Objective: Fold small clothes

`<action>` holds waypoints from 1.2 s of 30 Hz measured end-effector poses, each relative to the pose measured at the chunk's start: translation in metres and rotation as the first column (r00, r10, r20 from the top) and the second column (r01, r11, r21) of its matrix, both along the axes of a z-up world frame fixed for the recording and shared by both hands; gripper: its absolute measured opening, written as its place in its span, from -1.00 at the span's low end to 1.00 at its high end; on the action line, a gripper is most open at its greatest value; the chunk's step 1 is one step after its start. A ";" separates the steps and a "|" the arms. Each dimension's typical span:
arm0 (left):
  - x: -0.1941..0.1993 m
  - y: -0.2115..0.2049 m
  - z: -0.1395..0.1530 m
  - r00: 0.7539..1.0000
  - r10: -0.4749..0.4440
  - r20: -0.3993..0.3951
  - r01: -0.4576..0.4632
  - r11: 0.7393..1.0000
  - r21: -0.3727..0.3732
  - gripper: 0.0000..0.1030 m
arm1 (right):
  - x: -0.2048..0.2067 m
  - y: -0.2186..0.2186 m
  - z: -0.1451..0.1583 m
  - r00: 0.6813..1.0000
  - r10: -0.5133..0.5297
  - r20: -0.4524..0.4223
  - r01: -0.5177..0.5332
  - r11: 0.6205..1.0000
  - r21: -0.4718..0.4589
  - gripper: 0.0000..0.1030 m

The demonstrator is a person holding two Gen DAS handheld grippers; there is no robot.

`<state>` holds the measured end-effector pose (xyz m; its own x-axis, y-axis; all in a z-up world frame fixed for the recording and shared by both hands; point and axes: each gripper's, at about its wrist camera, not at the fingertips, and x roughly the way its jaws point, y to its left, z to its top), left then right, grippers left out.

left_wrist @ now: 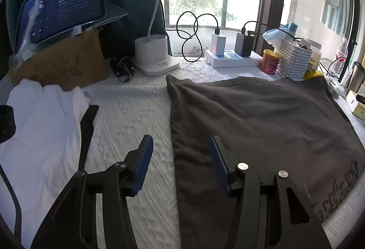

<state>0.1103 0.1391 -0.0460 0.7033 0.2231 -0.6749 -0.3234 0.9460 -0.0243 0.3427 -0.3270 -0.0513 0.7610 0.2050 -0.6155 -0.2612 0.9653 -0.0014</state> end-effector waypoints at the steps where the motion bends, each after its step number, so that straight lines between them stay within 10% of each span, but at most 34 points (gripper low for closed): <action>1: -0.003 -0.001 0.000 1.000 0.000 0.001 0.000 1.000 -0.002 0.00 | -0.005 -0.004 -0.001 1.000 -0.005 0.000 0.005 1.000 0.001 -0.44; 36: -0.100 -0.027 -0.042 0.997 -0.064 -0.053 0.048 0.964 -0.262 0.00 | -0.119 -0.059 -0.071 0.987 0.022 -0.158 -0.018 0.999 0.030 -0.05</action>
<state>0.0104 0.1120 -0.0881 0.6656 -0.0045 -0.7463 -0.2787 0.9262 -0.2541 0.2235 -0.3862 -0.1224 0.6503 0.2384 -0.7213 -0.2753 0.9589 0.0688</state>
